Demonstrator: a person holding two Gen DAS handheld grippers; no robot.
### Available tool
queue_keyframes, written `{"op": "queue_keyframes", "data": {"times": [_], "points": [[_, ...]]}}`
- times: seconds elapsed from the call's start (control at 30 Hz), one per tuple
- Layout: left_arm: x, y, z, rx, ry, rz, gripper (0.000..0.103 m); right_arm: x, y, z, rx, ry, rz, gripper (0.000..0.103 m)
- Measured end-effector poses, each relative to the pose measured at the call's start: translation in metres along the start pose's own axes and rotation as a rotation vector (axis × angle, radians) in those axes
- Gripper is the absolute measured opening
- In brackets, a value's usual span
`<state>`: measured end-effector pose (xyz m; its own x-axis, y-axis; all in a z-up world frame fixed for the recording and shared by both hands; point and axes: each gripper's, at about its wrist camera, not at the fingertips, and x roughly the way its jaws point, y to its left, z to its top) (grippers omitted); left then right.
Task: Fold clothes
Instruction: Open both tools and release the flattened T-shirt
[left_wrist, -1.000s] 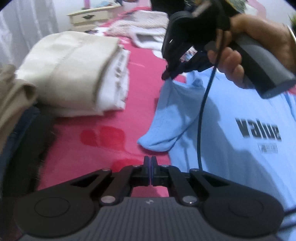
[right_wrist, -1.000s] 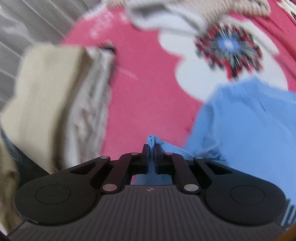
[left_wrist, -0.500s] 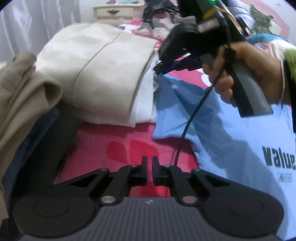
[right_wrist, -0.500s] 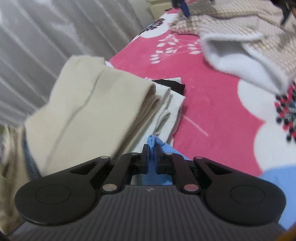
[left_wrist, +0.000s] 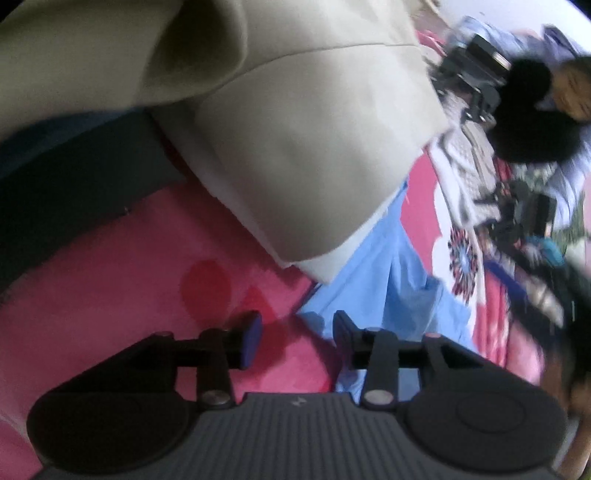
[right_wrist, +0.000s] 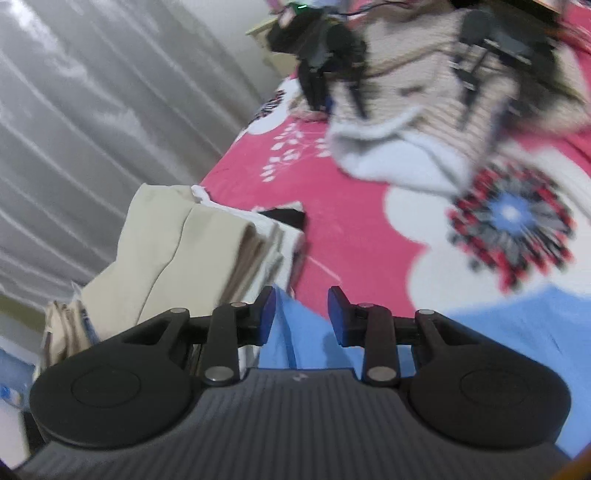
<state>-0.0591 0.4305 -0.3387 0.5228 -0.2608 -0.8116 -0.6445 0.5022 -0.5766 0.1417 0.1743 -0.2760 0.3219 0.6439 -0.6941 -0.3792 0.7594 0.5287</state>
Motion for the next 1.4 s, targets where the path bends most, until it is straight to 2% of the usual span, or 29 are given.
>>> {"op": "queue_keyframes", "data": {"times": [0.1, 0.13, 0.17, 0.23, 0.37, 0.47, 0.5, 0.6, 0.7, 0.77, 0.9, 0.97, 1.07, 1.2, 1.27, 1.4], "points": [[0.010, -0.002, 0.001, -0.046, 0.006, 0.025, 0.038, -0.024, -0.013, -0.022, 0.069, 0.007, -0.031, 0.030], [0.013, -0.004, 0.000, -0.049, 0.001, 0.055, 0.030, -0.030, -0.018, -0.032, 0.092, 0.012, -0.045, 0.030], [0.016, -0.006, -0.001, -0.048, -0.006, 0.086, 0.014, -0.035, -0.022, -0.041, 0.115, 0.017, -0.057, 0.030], [0.014, -0.012, -0.004, -0.033, -0.032, 0.147, 0.001, -0.042, -0.031, -0.055, 0.155, 0.024, -0.079, 0.030], [-0.023, -0.027, -0.013, 0.019, -0.168, 0.213, 0.000, -0.059, -0.040, -0.077, 0.194, 0.030, -0.125, 0.030], [-0.045, -0.039, -0.024, 0.137, -0.268, 0.324, 0.000, -0.072, -0.048, -0.085, 0.207, 0.025, -0.151, 0.030], [-0.047, -0.041, -0.027, 0.174, -0.284, 0.364, 0.000, -0.076, -0.050, -0.087, 0.211, 0.023, -0.162, 0.030], [-0.038, -0.035, -0.032, 0.257, -0.257, 0.460, 0.000, -0.087, -0.057, -0.091, 0.223, 0.012, -0.213, 0.030], [-0.038, -0.039, -0.041, 0.343, -0.239, 0.481, 0.005, -0.107, -0.056, -0.103, 0.182, 0.018, -0.308, 0.030], [-0.044, -0.045, -0.051, 0.427, -0.226, 0.464, 0.018, -0.123, -0.054, -0.117, 0.140, 0.035, -0.382, 0.030], [-0.044, -0.066, -0.073, 0.570, -0.169, 0.448, 0.027, -0.168, -0.063, -0.158, 0.149, 0.068, -0.487, 0.030], [-0.037, -0.081, -0.083, 0.622, -0.142, 0.449, 0.034, -0.195, -0.080, -0.179, 0.222, 0.063, -0.532, 0.030], [-0.030, -0.097, -0.100, 0.684, -0.114, 0.451, 0.036, -0.236, -0.105, -0.211, 0.334, 0.050, -0.596, 0.030], [-0.017, -0.117, -0.129, 0.747, -0.071, 0.460, 0.043, -0.288, -0.146, -0.239, 0.493, -0.030, -0.640, 0.031], [-0.011, -0.128, -0.145, 0.764, -0.059, 0.468, 0.054, -0.305, -0.167, -0.253, 0.571, -0.075, -0.643, 0.031], [-0.007, -0.157, -0.186, 0.795, -0.047, 0.466, 0.059, -0.334, -0.210, -0.273, 0.751, -0.154, -0.613, 0.031]]}}
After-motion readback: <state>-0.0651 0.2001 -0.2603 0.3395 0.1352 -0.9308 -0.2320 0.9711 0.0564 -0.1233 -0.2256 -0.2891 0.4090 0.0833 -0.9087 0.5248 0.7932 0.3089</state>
